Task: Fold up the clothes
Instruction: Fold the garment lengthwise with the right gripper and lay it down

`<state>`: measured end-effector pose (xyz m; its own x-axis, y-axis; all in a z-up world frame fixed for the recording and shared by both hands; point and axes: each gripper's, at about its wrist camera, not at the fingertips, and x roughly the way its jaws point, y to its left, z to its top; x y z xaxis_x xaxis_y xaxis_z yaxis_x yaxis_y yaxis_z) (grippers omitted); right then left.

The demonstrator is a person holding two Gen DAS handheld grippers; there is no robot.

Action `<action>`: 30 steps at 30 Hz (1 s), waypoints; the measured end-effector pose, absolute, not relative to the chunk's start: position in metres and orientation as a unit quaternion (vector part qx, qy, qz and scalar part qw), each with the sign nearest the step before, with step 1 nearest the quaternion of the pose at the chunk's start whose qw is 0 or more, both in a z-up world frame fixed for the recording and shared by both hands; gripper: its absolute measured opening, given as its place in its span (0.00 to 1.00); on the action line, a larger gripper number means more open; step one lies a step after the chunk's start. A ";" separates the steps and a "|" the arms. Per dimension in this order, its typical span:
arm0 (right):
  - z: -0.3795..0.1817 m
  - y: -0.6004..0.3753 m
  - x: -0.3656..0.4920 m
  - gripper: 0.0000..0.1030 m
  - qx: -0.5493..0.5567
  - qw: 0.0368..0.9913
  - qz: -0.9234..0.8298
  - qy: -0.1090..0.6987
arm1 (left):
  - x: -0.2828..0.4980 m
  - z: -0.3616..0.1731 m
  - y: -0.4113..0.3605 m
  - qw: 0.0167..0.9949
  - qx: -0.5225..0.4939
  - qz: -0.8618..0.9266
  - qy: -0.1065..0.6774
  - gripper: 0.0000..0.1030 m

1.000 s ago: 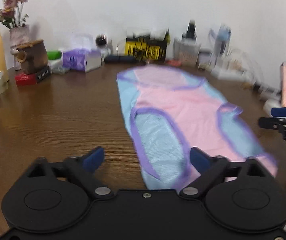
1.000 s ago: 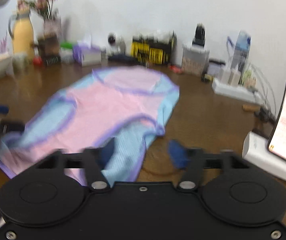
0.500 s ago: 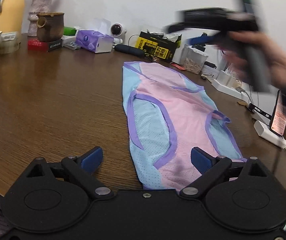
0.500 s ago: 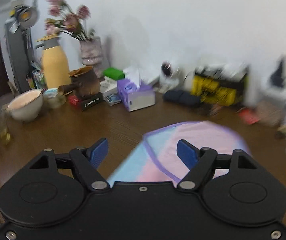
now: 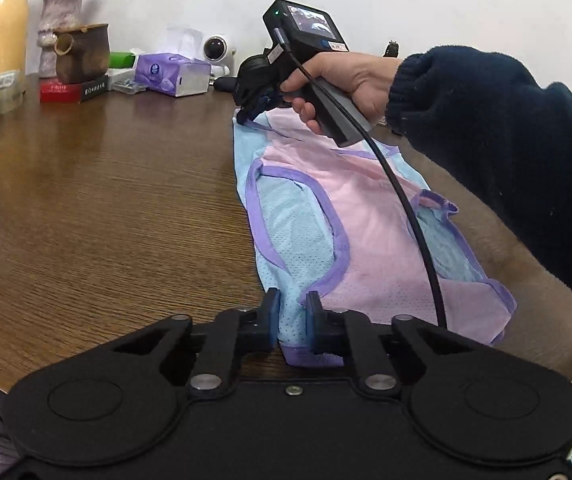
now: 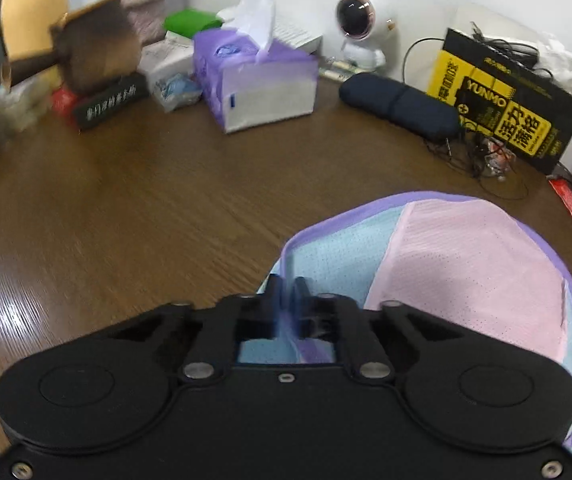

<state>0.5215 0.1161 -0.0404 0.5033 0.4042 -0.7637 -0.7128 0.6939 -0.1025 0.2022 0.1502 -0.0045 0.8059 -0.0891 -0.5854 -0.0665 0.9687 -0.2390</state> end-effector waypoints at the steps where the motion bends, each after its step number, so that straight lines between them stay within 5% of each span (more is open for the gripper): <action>1: -0.038 0.115 0.521 0.04 -0.213 0.843 0.331 0.367 | 0.202 -0.003 0.151 0.942 -0.130 -0.007 0.310 0.07; 9: 0.020 0.028 0.528 0.04 -0.122 0.891 0.311 0.308 | 0.194 0.022 0.131 0.956 -0.109 -0.043 0.269 0.04; 14: -0.002 -0.023 0.558 0.06 -0.089 0.894 0.267 0.349 | 0.205 0.019 0.089 0.954 -0.071 -0.082 0.279 0.05; 15: -0.013 -0.029 0.565 0.15 -0.080 0.891 0.259 0.365 | 0.209 0.015 0.082 0.952 -0.068 -0.084 0.287 0.06; 16: -0.024 -0.034 0.570 0.36 -0.073 0.888 0.252 0.377 | 0.208 0.014 0.080 0.952 -0.065 -0.087 0.287 0.09; 18: -0.026 -0.038 0.572 0.57 -0.072 0.888 0.253 0.377 | 0.203 0.016 0.079 0.954 -0.062 -0.090 0.281 0.24; 21: -0.011 -0.041 0.574 0.61 -0.060 0.897 0.271 0.345 | 0.187 0.025 0.092 0.964 -0.085 -0.073 0.241 0.69; 26: 0.007 -0.012 0.597 0.61 -0.075 0.886 0.311 0.335 | 0.204 0.023 0.119 0.962 -0.115 -0.007 0.248 0.68; 30: -0.013 0.021 0.619 0.58 -0.103 0.874 0.314 0.356 | 0.232 0.005 0.122 0.952 -0.091 0.005 0.292 0.45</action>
